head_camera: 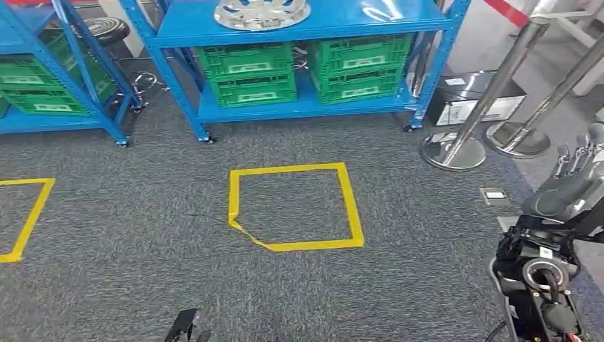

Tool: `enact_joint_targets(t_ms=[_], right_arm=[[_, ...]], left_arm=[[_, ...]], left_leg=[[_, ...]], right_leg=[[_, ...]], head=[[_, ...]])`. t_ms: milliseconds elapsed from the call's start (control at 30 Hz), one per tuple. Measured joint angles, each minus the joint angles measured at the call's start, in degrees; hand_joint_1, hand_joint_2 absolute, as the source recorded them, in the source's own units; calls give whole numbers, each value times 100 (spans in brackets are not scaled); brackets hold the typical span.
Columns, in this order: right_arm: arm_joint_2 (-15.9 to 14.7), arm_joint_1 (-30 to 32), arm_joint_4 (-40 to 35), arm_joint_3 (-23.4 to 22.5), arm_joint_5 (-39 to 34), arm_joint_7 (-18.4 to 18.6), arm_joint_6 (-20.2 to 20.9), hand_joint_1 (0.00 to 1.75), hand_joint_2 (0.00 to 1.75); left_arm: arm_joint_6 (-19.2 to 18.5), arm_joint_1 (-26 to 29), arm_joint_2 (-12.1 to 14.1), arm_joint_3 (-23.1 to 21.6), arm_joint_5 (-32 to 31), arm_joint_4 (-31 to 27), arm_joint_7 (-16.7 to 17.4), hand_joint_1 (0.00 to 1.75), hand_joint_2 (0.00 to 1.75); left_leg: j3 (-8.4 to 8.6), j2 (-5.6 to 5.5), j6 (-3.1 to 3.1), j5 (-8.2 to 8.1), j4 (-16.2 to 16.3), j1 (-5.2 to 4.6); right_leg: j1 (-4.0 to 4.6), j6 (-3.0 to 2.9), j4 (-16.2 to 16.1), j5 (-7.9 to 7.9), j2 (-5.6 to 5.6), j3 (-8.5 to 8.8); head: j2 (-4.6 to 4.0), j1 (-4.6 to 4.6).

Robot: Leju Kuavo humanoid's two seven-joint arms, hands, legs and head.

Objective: Take the parts from the cabinet and place them on the table.

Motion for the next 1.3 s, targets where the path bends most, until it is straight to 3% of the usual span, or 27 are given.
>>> enact_joint_targets(t_ms=[33,67,133,200,233,300,333,367,400,433,500,533,567,667,700,733,833,867,900,933,1000,1033,1067,1167,1200,1233,1300], right_arm=[[0,3,0,0,2,-2,0,0,0],[0,6,0,0,2,0,0,0,0],[0,10,0,2,2,0,-2,0,0],[0,14,-4,-9,4,0,-2,0,0],[0,-2,-2,-9,4,-2,-7,0,0],[0,3,-2,-7,4,0,-6,0,0],[0,20,2,-7,4,0,-7,0,0],[0,24,7,-7,4,0,-7,0,0],[0,23,7,-9,4,0,-7,0,0],[0,22,7,-9,4,0,-7,0,0],[0,19,7,-9,7,0,-7,0,0],[0,13,22,-2,4,0,-7,0,0],[0,14,15,0,7,2,-4,0,0],[0,33,22,2,87,30,-41,0,0],[0,19,22,2,142,102,-78,0,0],[0,4,26,0,223,231,-140,0,0],[0,-38,222,-6,522,714,-295,0,0],[0,-38,333,-13,566,796,-313,0,0],[-4,-51,468,-20,570,905,-308,0,0],[-7,-86,641,-26,564,979,-275,0,0],[-7,-209,1166,-54,433,966,-116,0,0],[-7,-283,1499,-79,325,889,9,0,0],[-7,-377,1937,-100,208,802,133,0,0],[-7,-572,3088,-129,103,741,468,0,0],[-7,-624,3487,-129,90,825,562,0,0],[0,-640,3807,-118,107,936,612,0,0],[4,-691,4482,-87,218,1287,748,0,0]], left_arm=[[0,-4,33,0,0,2,0,0,0],[0,-11,19,0,0,2,0,0,0],[0,-9,20,0,2,2,0,0,0],[0,-23,13,0,2,0,0,0,0],[0,-20,11,0,0,0,0,0,0],[-7,-16,4,0,0,0,0,0,0],[-7,-13,-9,0,0,0,0,0,0],[-9,-10,-11,0,0,0,0,0,0],[-9,-7,-15,0,0,0,0,0,0],[-9,-6,-20,0,0,0,0,0,0],[-9,-6,-22,0,0,0,2,0,0],[-7,-10,4,0,0,2,4,0,0],[-7,-17,-7,0,0,2,7,0,0],[-7,-9,-2,0,2,2,11,0,0],[-7,-14,2,0,2,2,11,0,0],[-7,-21,2,0,2,2,-2,0,0],[-4,-4,2,0,20,2,-17,0,0],[-4,16,2,0,20,2,-17,0,0],[-4,30,2,0,22,2,-17,0,0],[-2,34,2,0,24,2,-17,0,0],[15,29,4,0,24,2,-17,0,0],[28,26,37,0,24,2,-17,0,0],[30,19,28,0,24,2,-17,0,0],[37,19,28,0,31,2,-17,0,0],[39,17,31,2,35,0,-17,0,0],[46,16,26,2,37,2,-22,0,0],[37,14,22,2,35,0,-20,0,0]], left_leg=[[85,-20,74,-59,-172,-29],[93,20,31,-40,-230,-42],[101,18,26,-63,-233,-69],[228,56,5,-8,-427,19],[283,57,27,-19,-469,22],[332,67,43,-39,-475,25],[348,69,44,-60,-471,26],[364,70,30,-84,-462,31],[394,70,12,-114,-451,43],[429,70,-15,-154,-430,62],[495,69,-99,-269,-340,105],[466,60,-158,-314,-297,56],[434,62,-171,-329,-229,57],[449,81,-222,-336,-279,66],[452,80,-258,-398,-238,76],[348,72,-278,-520,21,84],[-481,71,-310,-1057,1485,84],[-701,70,-300,-1070,1770,83],[-757,68,-269,-920,1721,83],[-667,67,-228,-665,1404,75],[-234,48,-99,-65,334,23],[-68,10,-8,44,-116,-17],[-25,37,-25,8,-186,-33],[-20,23,-10,8,-219,-61],[66,22,15,52,-342,12],[142,19,11,69,-432,18],[209,17,45,46,-457,26]], right_leg=[[26,25,5,-22,16,-4],[4,43,2,-29,40,-6],[-29,101,-30,-47,40,3],[-22,159,16,-99,-18,21],[-9,180,265,-252,-82,-68],[-32,228,1207,-679,-139,-529],[-49,256,1636,-811,-152,-772],[-73,282,1823,-796,-160,-915],[-93,307,1685,-621,-171,-893],[-111,332,1317,-349,-185,-750],[-161,404,236,242,-245,-271],[-125,427,132,101,-261,-216],[-148,312,89,116,-214,-230],[-114,181,108,90,-178,-246],[-132,134,91,85,-167,-196],[-133,96,88,65,-167,-171],[-109,32,88,22,-162,-149],[-96,15,88,8,-147,-136],[-85,4,88,-7,-128,-114],[-73,-2,88,-25,-106,-90],[-51,5,79,-59,-66,-22],[-74,11,72,-78,-68,-18],[-30,46,67,-98,-39,-25],[-71,140,-27,-93,-53,18],[-33,192,-65,-107,-63,48],[-53,207,98,-181,-105,28],[-72,236,921,-569,-149,-378]], head=[[0,18],[0,31],[0,24],[0,26],[0,59],[0,88],[0,98],[0,111],[0,114],[0,114],[0,122],[0,160],[0,170],[0,116],[0,114],[0,81],[0,35],[0,24],[0,15],[0,7],[0,-22],[0,-17],[0,-15],[0,-28],[0,0],[0,11],[0,41]])
